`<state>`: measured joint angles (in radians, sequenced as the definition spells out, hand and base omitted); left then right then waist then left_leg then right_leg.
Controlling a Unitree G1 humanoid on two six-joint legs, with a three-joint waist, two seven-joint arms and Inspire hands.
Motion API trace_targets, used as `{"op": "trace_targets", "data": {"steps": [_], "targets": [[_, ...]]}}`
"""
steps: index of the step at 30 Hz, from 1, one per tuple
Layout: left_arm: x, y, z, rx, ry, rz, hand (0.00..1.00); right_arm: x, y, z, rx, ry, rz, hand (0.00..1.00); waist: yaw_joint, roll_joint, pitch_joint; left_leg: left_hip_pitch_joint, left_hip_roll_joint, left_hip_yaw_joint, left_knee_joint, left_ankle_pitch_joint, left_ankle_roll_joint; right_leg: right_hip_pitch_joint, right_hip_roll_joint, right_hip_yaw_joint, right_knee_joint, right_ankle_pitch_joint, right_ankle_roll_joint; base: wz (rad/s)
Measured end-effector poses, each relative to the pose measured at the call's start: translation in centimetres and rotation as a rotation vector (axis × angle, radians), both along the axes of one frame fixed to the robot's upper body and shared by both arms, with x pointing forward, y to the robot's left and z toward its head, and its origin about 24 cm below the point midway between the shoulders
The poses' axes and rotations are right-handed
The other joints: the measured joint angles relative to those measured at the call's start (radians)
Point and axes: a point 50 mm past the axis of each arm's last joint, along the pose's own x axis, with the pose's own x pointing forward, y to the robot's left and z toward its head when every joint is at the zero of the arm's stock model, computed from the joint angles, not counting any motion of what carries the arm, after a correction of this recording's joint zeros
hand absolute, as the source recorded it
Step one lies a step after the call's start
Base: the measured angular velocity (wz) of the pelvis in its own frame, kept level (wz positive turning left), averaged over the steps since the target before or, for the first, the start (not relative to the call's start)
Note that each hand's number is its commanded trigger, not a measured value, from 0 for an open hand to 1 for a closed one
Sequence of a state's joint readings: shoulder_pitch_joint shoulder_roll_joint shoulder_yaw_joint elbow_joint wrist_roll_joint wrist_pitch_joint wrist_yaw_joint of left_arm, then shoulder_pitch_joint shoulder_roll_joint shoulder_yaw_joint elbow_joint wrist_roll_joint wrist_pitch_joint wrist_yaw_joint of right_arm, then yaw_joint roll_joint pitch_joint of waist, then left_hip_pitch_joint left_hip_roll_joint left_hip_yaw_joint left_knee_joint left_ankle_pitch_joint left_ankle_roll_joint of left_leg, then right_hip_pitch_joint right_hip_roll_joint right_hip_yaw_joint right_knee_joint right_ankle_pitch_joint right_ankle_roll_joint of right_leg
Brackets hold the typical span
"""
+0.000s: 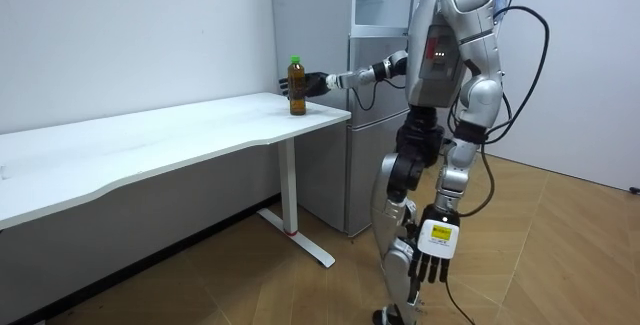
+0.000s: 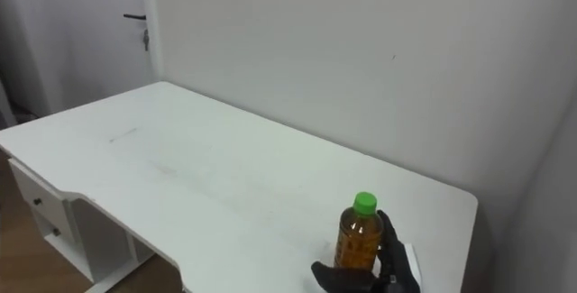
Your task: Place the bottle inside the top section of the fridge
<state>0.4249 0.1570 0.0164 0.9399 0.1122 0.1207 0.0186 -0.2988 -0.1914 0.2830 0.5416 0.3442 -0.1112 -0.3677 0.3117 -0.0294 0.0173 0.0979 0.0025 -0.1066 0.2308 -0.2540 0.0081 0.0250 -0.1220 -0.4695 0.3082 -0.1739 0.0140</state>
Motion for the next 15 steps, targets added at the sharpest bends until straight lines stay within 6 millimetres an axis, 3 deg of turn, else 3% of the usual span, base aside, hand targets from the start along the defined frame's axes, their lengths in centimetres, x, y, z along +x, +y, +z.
{"op": "trace_targets", "data": {"steps": [6, 8, 15], "targets": [[-0.02, -0.06, -0.01, -0.001, 0.001, 0.0, 0.0, 0.27, 0.06, 0.31, 0.008, -0.01, 0.0, 0.03, 0.014, 0.001, 0.0008, -0.001, 0.0, -0.003, -0.002, 0.0, 0.0, 0.0, 0.0, -0.002, 0.0, -0.002, 0.001, 0.01], [-0.02, -0.06, -0.01, -0.001, 0.002, 0.001, 0.0, 0.27, 0.06, 0.3, 0.011, -0.01, -0.001, 1.0, 0.018, 0.002, 0.0007, -0.001, 0.0, -0.003, -0.002, 0.0, 0.0, -0.001, 0.0, -0.003, -0.001, -0.002, 0.001, 0.0], [0.04, -0.04, 0.02, -0.001, -0.003, 0.0, 0.0, 0.25, 0.03, 0.22, 0.054, -0.002, -0.011, 1.0, 0.023, 0.002, -0.0003, 0.0, 0.0, -0.005, -0.002, 0.0, 0.0, 0.001, 0.0, -0.004, -0.001, -0.002, 0.001, 0.0]]}}
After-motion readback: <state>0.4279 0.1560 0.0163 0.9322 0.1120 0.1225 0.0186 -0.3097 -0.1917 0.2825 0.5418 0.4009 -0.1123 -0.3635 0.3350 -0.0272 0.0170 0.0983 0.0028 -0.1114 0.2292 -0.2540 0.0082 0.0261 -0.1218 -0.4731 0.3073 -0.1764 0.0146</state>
